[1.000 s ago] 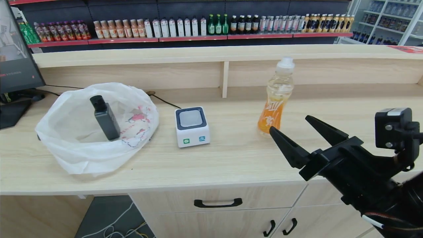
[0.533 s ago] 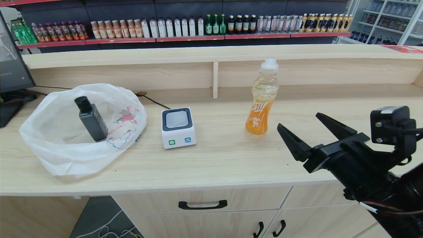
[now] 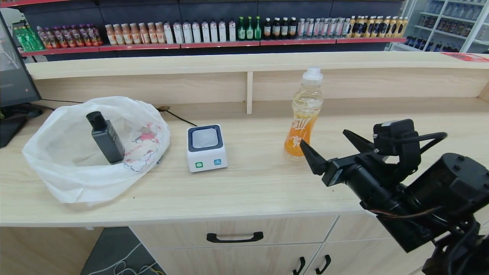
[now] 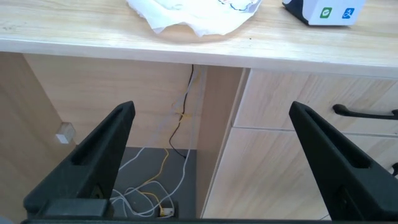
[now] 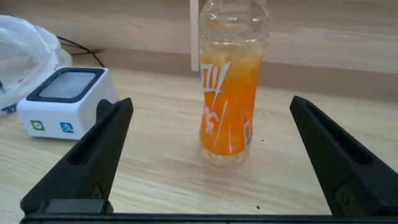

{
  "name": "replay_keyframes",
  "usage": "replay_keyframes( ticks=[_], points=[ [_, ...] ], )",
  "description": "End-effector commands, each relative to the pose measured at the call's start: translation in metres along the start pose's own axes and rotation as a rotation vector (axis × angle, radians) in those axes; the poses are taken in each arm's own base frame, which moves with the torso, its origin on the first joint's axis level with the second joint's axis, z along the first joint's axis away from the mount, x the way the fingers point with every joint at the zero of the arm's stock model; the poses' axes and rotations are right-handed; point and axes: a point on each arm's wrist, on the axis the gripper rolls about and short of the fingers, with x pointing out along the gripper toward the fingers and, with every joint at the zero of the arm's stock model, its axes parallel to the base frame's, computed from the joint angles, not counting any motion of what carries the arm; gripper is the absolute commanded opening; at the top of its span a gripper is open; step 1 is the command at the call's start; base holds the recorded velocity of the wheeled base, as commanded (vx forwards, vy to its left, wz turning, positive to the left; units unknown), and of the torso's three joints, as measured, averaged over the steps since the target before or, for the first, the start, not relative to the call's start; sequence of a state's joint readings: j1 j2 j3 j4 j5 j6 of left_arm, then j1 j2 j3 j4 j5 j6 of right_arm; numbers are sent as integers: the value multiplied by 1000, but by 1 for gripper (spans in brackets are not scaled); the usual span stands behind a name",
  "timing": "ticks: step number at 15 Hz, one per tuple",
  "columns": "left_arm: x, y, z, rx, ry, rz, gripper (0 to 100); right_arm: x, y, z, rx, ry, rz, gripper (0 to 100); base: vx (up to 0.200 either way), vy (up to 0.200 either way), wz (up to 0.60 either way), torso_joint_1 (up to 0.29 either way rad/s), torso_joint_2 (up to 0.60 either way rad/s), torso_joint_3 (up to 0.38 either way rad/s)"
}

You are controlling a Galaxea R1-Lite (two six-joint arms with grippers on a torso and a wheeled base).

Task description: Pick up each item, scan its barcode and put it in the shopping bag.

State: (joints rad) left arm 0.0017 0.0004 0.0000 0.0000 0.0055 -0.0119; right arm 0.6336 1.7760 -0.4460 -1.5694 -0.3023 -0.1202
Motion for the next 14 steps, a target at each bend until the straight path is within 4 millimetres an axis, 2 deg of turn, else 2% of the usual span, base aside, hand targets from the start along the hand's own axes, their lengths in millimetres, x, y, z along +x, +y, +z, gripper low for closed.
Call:
replay_keyframes(
  ticks=[1,9,12,14],
  points=[
    [0,0,0,0,0,0,100,10,-2,-19,-18,49,-18,100,0,0,0,0,0,0],
    [0,0,0,0,0,0,100,45,-3,-23,46,-6,-42,100,0,0,0,0,0,0],
    [0,0,0,0,0,0,100,70,-12,-31,37,-35,-65,100,0,0,0,0,0,0],
    [0,0,0,0,0,0,100,81,-13,-30,40,-67,-51,100,0,0,0,0,0,0]
  ],
)
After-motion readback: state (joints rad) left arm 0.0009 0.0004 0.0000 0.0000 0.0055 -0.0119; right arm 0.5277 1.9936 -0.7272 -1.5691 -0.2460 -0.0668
